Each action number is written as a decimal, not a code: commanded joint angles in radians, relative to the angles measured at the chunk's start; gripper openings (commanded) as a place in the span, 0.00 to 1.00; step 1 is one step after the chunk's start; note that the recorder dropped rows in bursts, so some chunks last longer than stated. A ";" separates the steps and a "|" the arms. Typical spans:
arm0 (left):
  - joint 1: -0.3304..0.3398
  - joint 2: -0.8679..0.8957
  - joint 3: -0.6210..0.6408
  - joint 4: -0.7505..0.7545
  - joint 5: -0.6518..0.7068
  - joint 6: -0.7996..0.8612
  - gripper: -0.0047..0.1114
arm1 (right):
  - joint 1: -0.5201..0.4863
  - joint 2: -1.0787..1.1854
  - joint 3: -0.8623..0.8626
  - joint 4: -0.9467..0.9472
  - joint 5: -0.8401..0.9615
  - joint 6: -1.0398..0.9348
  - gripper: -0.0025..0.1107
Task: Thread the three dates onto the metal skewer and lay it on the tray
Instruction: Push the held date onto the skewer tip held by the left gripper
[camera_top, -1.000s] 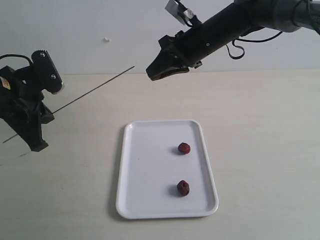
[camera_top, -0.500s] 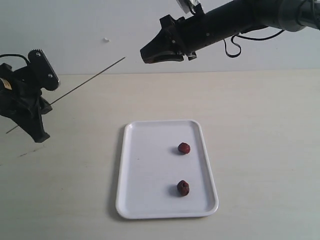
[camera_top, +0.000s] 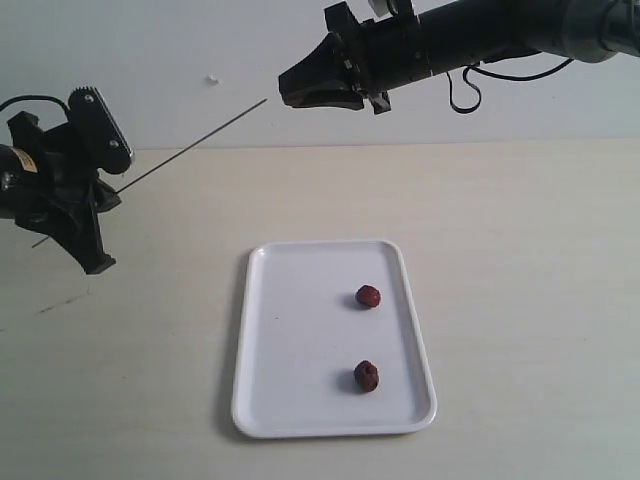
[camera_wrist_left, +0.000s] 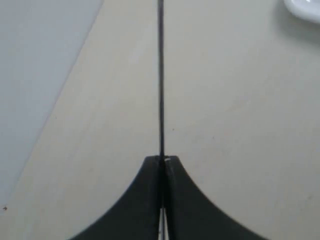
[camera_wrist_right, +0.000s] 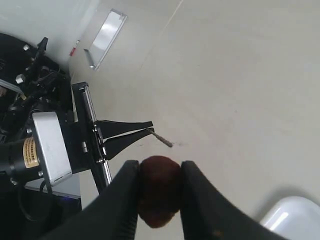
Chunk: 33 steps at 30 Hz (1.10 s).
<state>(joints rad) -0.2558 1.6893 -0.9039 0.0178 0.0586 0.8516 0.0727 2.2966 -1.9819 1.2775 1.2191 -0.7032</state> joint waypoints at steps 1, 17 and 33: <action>-0.020 0.000 0.004 -0.003 -0.022 0.000 0.04 | -0.003 -0.013 -0.011 0.013 0.002 0.009 0.24; -0.035 0.000 0.004 -0.003 -0.059 -0.014 0.04 | -0.003 -0.013 -0.011 0.006 0.002 0.027 0.24; -0.066 0.000 0.004 -0.003 -0.038 -0.006 0.04 | -0.003 -0.013 -0.011 0.024 0.002 0.027 0.24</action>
<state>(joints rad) -0.3018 1.6893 -0.9039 0.0178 0.0283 0.8494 0.0727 2.2966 -1.9819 1.2848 1.2191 -0.6731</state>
